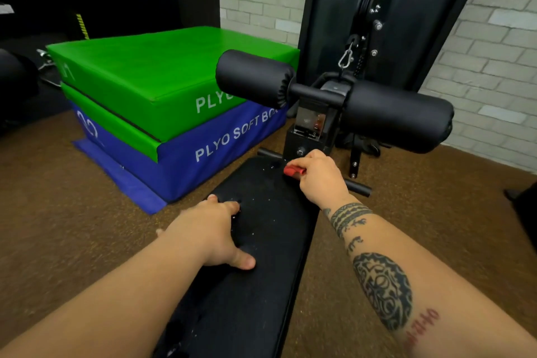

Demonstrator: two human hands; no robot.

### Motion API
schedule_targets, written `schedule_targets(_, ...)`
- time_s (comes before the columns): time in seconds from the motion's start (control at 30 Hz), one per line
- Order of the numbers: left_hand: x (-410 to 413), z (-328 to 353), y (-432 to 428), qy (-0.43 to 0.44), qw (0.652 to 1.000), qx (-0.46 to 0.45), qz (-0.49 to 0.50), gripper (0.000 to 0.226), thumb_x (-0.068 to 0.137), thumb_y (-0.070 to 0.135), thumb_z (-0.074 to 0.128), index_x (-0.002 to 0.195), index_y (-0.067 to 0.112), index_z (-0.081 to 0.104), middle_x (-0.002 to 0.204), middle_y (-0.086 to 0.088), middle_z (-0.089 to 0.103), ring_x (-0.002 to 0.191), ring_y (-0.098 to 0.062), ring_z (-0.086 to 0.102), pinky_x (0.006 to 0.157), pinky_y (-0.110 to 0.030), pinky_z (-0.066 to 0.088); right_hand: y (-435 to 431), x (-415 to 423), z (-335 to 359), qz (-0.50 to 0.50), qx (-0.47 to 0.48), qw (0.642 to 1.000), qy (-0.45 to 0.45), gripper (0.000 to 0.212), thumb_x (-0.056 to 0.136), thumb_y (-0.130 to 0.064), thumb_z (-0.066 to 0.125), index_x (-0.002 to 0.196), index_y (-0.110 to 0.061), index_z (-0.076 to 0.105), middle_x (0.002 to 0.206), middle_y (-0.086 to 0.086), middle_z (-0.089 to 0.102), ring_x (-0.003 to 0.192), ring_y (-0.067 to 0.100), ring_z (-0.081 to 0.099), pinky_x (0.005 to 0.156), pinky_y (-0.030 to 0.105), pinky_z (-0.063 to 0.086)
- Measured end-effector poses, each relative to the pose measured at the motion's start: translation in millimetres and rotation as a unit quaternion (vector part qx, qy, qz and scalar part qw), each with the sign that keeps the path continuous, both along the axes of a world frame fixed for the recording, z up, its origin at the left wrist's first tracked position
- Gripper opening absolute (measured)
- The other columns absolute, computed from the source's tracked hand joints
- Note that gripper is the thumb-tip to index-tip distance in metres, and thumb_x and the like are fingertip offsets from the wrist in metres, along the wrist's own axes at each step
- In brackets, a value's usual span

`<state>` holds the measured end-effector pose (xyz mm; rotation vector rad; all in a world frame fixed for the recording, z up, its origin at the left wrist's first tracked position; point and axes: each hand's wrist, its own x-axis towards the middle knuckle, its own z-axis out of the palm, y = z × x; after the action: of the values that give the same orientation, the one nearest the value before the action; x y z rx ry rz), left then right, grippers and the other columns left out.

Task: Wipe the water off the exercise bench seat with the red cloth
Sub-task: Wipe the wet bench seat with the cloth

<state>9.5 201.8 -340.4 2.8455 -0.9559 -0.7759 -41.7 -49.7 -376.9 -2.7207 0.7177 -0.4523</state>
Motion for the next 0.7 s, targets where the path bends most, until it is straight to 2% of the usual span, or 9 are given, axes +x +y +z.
schedule_targets(0.13,3.7,-3.5,0.4,0.002,1.0,-0.005,0.006,0.145,0.016,0.084,0.069,0.148,0.053,0.016,0.167,0.002,0.004,0.147,-0.036,0.026,0.106,-0.063,0.039,-20.6,6.6,4.4,-0.093,0.062,0.994,-0.005,0.023,0.092,-0.028,0.064,0.113,-0.03,0.073,0.114,0.008,0.058,0.109,0.031,0.061,0.1,0.04,0.049)
schedule_targets(0.23,4.4,-3.1,-0.4,0.002,1.0,-0.008,0.011,0.143,0.017,0.082,0.071,0.147,0.054,0.016,0.167,0.004,0.004,0.147,-0.035,0.026,0.107,-0.064,0.037,-27.5,3.6,8.0,-0.131,0.055,0.989,-0.036,0.024,0.093,-0.023,0.061,0.115,-0.025,0.072,0.117,0.012,0.055,0.108,0.034,0.061,0.099,0.037,0.048)
schedule_targets(0.3,3.4,-2.9,-0.8,0.004,1.0,-0.007,0.014,0.139,0.024,0.079,0.076,0.147,0.053,0.016,0.167,0.004,0.004,0.147,-0.035,0.024,0.107,-0.064,0.037,-20.9,9.5,12.3,-0.059,0.032,0.994,-0.082,0.021,0.092,-0.021,0.066,0.111,-0.024,0.074,0.108,0.006,0.054,0.1,0.024,0.061,0.096,0.033,0.049)
schedule_targets(0.4,2.5,-3.4,-2.1,-0.001,1.0,0.002,0.012,0.136,0.032,0.076,0.079,0.149,0.051,0.016,0.167,0.002,0.004,0.147,-0.035,0.024,0.107,-0.063,0.038,-0.6,23.6,15.8,0.119,0.027,0.99,-0.066,0.023,0.089,-0.009,0.071,0.109,-0.017,0.077,0.099,-0.001,0.05,0.081,-0.003,0.058,0.084,0.009,0.045)
schedule_targets(0.43,2.5,-3.5,-2.0,-0.003,1.0,0.003,0.011,0.135,0.032,0.076,0.079,0.149,0.051,0.016,0.167,0.002,0.003,0.147,-0.035,0.024,0.107,-0.062,0.038,3.6,28.3,13.2,0.159,0.008,0.987,-0.036,0.024,0.089,-0.007,0.07,0.109,-0.018,0.077,0.098,-0.002,0.05,0.082,-0.001,0.057,0.085,0.01,0.046)
schedule_targets(0.47,2.8,-3.9,-1.5,-0.002,1.0,0.003,0.012,0.135,0.032,0.076,0.079,0.149,0.052,0.015,0.167,0.002,0.003,0.148,-0.034,0.024,0.107,-0.062,0.038,4.1,33.4,8.6,0.178,-0.017,0.984,-0.019,0.027,0.089,-0.008,0.069,0.108,-0.024,0.077,0.099,-0.003,0.051,0.087,0.007,0.058,0.089,0.02,0.049)
schedule_targets(0.53,3.7,-4.8,-0.7,-0.001,1.0,0.004,0.01,0.134,0.034,0.076,0.079,0.149,0.052,0.014,0.167,0.002,0.002,0.148,-0.034,0.024,0.107,-0.061,0.039,-4.4,42.5,1.7,0.144,-0.01,0.989,-0.012,0.028,0.085,-0.01,0.073,0.103,-0.03,0.078,0.097,-0.004,0.053,0.094,0.021,0.059,0.092,0.037,0.052)
schedule_targets(0.63,3.0,-4.3,0.0,0.001,1.0,0.004,0.01,0.133,0.037,0.074,0.081,0.149,0.052,0.013,0.167,0.003,0.0,0.148,-0.035,0.022,0.107,-0.062,0.038,-18.2,51.0,5.2,0.061,0.026,0.998,-0.007,0.026,0.085,-0.011,0.071,0.102,-0.029,0.078,0.103,0.002,0.052,0.101,0.03,0.06,0.097,0.043,0.052)
schedule_targets(0.7,2.9,-4.2,-0.8,0.005,1.0,0.0,0.013,0.132,0.038,0.073,0.082,0.149,0.053,0.014,0.167,0.003,-0.001,0.148,-0.036,0.022,0.108,-0.063,0.036,-20.9,49.0,10.6,-0.004,0.001,1.0,0.022,0.029,0.089,-0.012,0.064,0.111,-0.029,0.074,0.112,0.007,0.049,0.109,0.036,0.054,0.1,0.043,0.048)
